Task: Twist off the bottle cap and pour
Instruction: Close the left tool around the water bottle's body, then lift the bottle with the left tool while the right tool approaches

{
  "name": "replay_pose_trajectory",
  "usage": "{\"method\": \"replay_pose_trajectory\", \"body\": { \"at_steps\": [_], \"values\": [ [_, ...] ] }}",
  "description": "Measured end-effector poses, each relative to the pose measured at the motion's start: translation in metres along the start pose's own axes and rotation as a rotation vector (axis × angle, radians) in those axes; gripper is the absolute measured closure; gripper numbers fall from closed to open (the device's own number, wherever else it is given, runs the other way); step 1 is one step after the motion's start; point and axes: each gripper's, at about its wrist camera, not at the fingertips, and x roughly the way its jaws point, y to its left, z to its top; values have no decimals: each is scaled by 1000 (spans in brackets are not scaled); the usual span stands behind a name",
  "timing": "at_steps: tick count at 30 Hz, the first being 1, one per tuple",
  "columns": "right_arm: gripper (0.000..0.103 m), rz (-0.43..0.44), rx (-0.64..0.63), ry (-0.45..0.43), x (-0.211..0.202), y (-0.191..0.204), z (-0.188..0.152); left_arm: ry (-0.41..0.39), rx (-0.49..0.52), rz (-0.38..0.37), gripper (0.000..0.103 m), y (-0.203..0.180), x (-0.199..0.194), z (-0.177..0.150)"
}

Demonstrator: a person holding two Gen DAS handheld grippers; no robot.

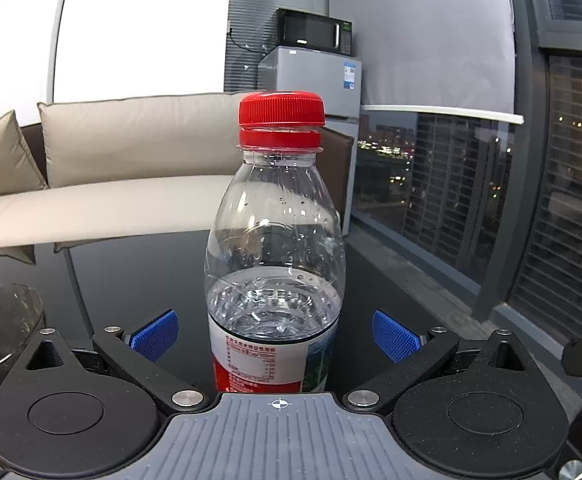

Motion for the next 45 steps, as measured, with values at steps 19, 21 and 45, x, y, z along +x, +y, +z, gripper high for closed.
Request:
{"method": "replay_pose_trajectory", "body": {
  "at_steps": [19,21,45],
  "values": [
    [0,1,-5,-7,-1,2,-2,25,35,2,38,-2,2,6],
    [0,0,-7,-7,-1,3,-2,31,43,-2,43,-2,3,5],
    [0,-10,-36,-11,3,6,-4,58,58,-76,47,14,-12,-2]
  ]
}}
